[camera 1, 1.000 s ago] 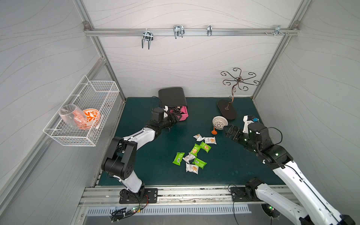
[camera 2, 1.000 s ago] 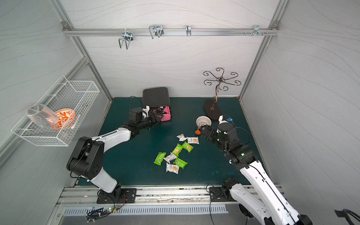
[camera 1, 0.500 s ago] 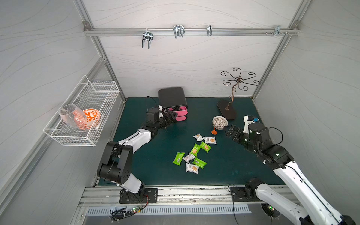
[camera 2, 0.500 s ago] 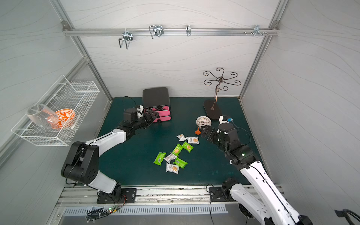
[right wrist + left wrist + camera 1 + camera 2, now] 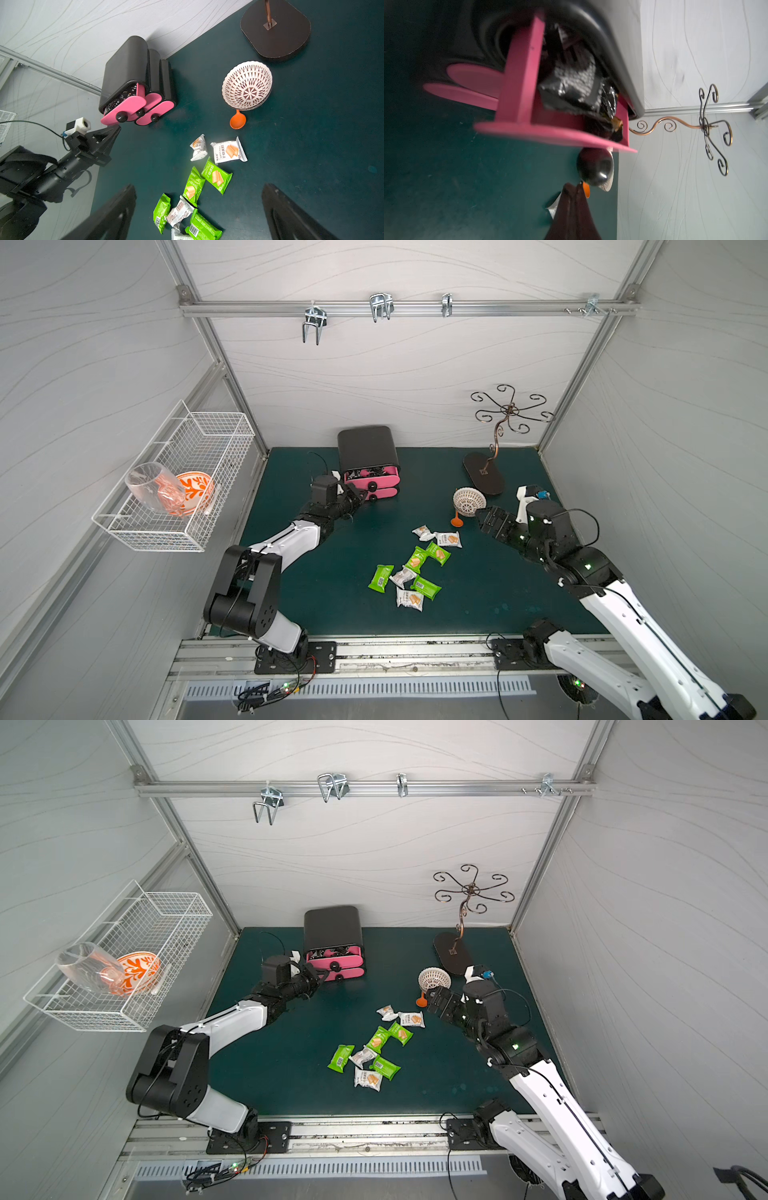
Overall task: Place the cookies into the drawer by color
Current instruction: Close the drawer in the storage box.
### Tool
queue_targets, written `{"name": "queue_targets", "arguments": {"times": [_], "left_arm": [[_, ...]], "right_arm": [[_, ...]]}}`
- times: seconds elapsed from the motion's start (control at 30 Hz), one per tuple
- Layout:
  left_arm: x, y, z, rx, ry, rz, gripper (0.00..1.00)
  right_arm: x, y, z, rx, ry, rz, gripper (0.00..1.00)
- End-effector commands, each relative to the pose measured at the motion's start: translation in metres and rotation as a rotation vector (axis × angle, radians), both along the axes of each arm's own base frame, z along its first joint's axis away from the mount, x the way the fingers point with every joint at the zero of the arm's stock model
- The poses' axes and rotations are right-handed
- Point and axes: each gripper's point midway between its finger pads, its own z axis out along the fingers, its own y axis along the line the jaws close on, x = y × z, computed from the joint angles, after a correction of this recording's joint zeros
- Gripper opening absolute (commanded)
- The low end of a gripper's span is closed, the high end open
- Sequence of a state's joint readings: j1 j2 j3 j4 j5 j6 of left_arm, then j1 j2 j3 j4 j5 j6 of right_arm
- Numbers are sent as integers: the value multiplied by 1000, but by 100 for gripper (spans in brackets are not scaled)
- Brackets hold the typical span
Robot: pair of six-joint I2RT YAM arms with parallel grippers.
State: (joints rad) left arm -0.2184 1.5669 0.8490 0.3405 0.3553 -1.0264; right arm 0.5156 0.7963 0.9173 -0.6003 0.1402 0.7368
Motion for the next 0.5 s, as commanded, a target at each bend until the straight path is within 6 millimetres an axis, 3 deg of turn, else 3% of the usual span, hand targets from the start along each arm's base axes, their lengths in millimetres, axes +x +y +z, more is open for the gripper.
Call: {"name": "queue_targets", "arguments": {"times": [0.0,0.47], "left_arm": [[35,-1,48,-114,-152,52,0],[66,8,47,-253,-162,153,0]], "right_arm": [[-1,-4,16,17,-46,-11,99],[-2,-7,17,26,-54,-26,99]]}}
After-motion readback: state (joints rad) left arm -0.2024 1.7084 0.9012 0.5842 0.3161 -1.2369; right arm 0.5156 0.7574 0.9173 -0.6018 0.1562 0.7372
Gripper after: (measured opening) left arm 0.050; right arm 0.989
